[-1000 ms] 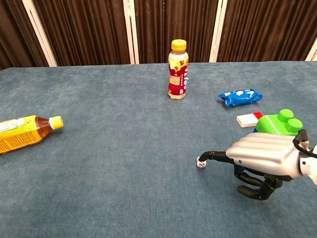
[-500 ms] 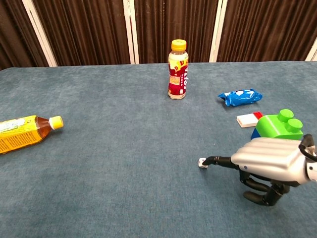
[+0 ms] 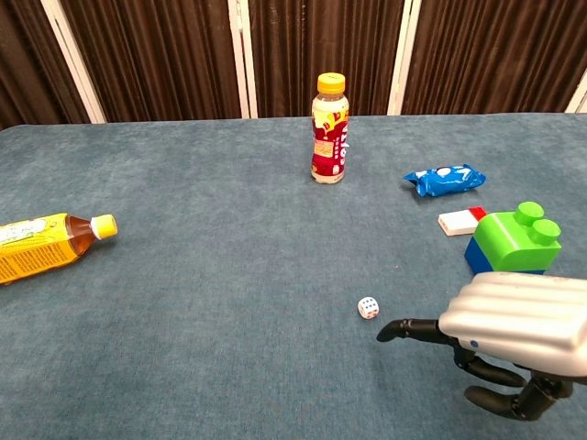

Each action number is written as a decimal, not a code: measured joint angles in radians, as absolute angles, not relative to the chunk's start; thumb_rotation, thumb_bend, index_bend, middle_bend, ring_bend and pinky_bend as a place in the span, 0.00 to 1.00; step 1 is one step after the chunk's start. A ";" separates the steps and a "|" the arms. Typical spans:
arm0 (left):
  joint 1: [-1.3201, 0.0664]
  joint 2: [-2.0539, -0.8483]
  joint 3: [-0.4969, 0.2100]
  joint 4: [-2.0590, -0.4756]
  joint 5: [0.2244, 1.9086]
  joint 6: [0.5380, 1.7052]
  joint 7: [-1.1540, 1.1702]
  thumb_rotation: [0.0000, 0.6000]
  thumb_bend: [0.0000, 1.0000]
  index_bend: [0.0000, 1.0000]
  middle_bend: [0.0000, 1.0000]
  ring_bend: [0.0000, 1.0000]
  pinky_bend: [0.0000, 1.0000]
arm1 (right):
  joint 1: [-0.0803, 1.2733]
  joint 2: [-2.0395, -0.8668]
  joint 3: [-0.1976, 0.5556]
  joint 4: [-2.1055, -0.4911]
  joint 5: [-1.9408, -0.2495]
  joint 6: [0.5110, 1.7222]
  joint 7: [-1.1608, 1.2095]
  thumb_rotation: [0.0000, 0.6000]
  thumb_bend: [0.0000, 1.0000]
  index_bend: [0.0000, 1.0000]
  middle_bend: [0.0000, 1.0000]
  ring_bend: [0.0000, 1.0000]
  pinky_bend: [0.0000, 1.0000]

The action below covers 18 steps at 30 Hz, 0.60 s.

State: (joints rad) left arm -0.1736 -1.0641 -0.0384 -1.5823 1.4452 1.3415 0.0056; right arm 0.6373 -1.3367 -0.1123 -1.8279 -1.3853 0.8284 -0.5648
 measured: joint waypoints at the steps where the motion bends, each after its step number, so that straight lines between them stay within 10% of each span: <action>1: -0.173 -1.063 -0.038 -1.583 1.445 1.343 0.005 1.00 0.00 0.00 0.00 0.00 0.00 | 0.635 -1.330 -0.114 -1.833 -1.401 0.839 -0.561 1.00 0.52 0.08 0.82 0.82 1.00; 10: -0.166 -1.052 -0.037 -1.594 1.462 1.365 -0.012 1.00 0.00 0.00 0.00 0.00 0.00 | 0.581 -1.234 -0.128 -1.841 -1.634 1.067 -0.488 1.00 0.48 0.08 0.72 0.76 0.91; 18: -0.146 -1.035 -0.029 -1.617 1.493 1.411 -0.028 1.00 0.00 0.00 0.00 0.00 0.00 | 0.444 -1.160 -0.127 -1.691 -1.770 1.428 -0.394 1.00 0.00 0.06 0.05 0.00 0.01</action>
State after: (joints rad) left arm -0.1463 -1.0346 -0.0290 -1.6169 1.4927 1.4109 -0.0285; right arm 0.4438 -1.1600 -0.1268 -1.6913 -1.7700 1.4277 -0.3936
